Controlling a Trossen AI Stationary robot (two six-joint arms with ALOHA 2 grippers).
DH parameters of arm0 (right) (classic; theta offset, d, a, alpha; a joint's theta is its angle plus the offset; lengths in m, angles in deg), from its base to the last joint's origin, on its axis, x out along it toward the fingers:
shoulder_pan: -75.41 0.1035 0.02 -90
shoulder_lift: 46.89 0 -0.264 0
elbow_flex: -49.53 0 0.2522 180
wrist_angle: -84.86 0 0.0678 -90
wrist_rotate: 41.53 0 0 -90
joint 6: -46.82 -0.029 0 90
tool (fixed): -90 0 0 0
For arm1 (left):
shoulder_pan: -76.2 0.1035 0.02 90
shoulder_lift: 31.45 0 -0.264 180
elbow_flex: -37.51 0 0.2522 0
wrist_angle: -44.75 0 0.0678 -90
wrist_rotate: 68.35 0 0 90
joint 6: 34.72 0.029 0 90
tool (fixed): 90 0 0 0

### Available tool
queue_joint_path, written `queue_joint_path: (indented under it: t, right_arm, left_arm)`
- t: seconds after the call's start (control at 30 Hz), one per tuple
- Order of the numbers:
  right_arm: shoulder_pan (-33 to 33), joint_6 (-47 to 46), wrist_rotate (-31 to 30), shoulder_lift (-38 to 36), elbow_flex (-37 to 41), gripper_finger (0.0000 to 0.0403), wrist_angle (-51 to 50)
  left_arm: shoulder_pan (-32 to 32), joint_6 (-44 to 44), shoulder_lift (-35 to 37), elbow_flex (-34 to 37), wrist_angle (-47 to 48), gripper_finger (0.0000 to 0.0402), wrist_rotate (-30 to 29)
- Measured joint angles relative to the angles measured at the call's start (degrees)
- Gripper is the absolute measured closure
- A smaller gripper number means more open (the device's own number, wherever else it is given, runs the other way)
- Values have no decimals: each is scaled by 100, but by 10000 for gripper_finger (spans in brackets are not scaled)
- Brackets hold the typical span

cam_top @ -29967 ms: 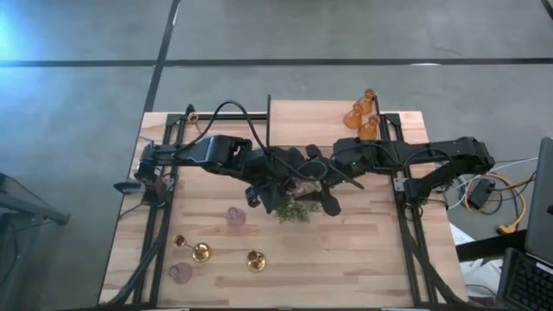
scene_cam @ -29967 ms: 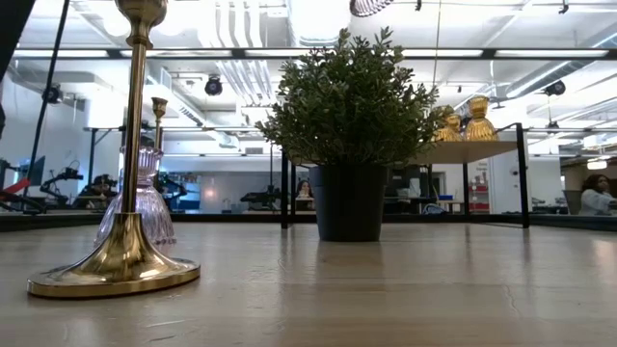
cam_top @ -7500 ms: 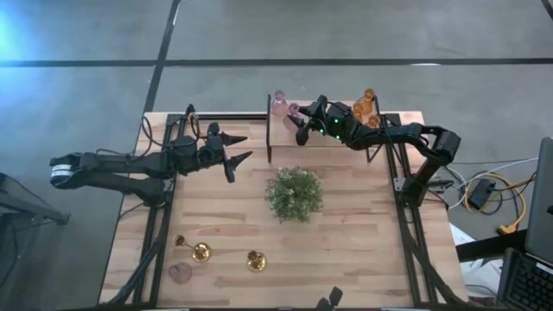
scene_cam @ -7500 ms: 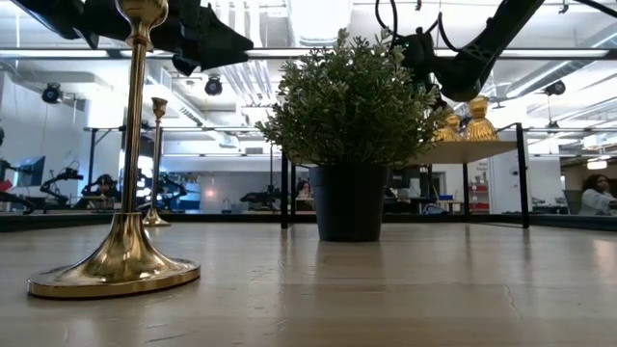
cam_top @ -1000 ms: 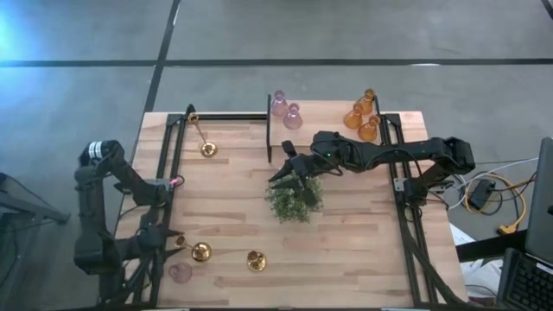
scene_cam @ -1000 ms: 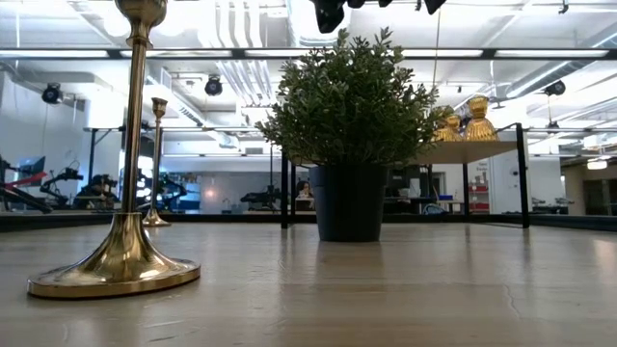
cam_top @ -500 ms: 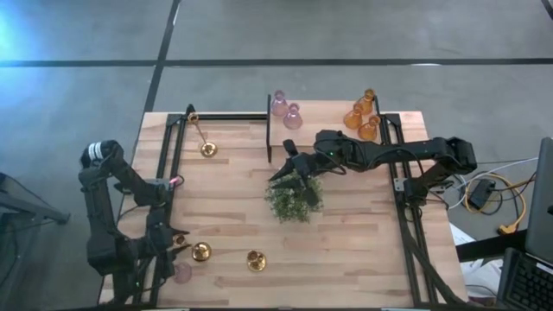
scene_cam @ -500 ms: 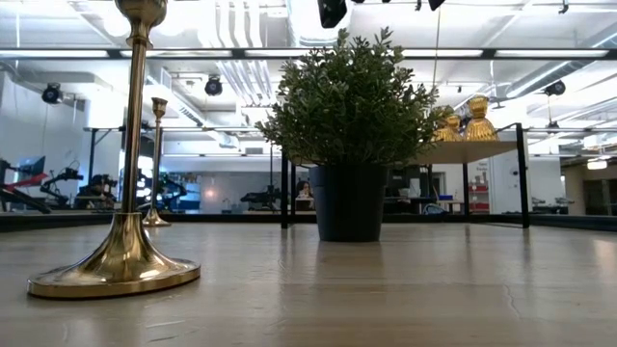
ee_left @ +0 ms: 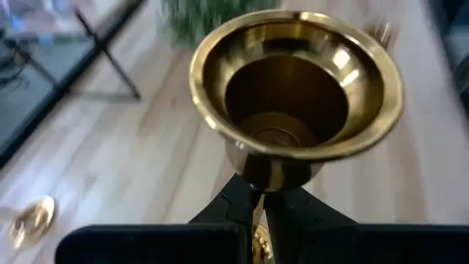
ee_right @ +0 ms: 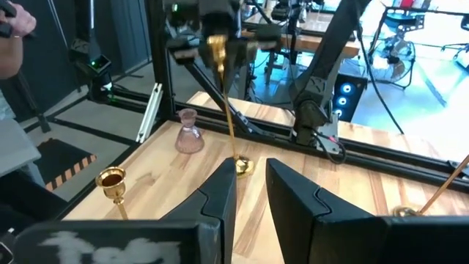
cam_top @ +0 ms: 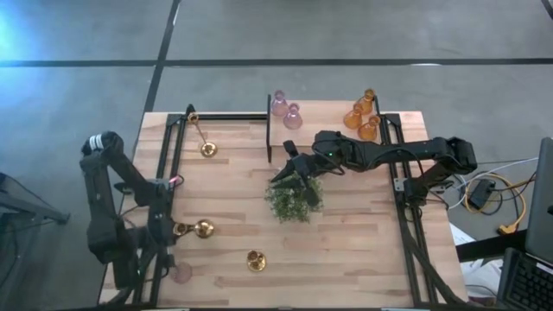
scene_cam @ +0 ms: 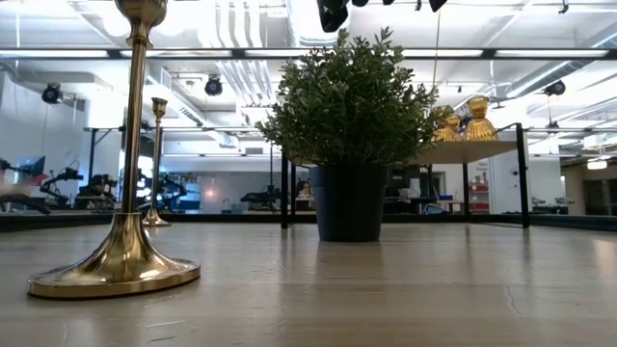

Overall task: Pick & Place candle stick holders
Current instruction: Put the large bottom left golden candle holder on the shelf

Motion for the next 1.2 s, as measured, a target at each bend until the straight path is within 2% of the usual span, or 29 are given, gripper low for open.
queue_joint_path:
  t: [0.23, 0.37, 0.57, 0.77, 0.97, 1.07, 1.2]
  right_arm:
    - [0, 2, 0, -4, 0, 326, -64]
    - [0, 17, -1, -39, -9, 323, -128]
    - [0, 147, -15, -42, -236, 331, -123]
    - [0, 427, -25, -42, -506, 332, -133]
    - [-1, 528, -34, -37, -603, 322, -139]
    - [0, 599, -35, -31, -603, 319, -148]
    - [0, 608, -156, -31, -603, 314, -146]
  left_arm:
    - [719, 685, 895, -289, -53, 381, -1333]
    - [1166, 1470, 1287, -532, -112, 381, -1913]
    - [2061, 3162, 1499, -1008, -825, 381, -2024]
    - [3302, 5467, 1390, -1347, -2457, 381, -1281]
    - [4611, 7640, 1284, -1473, -4390, 381, 459]
    - [5259, 8032, 1165, -1600, -4715, 381, 1488]
    - [5956, 8189, 917, -1843, -4731, 381, 2322]
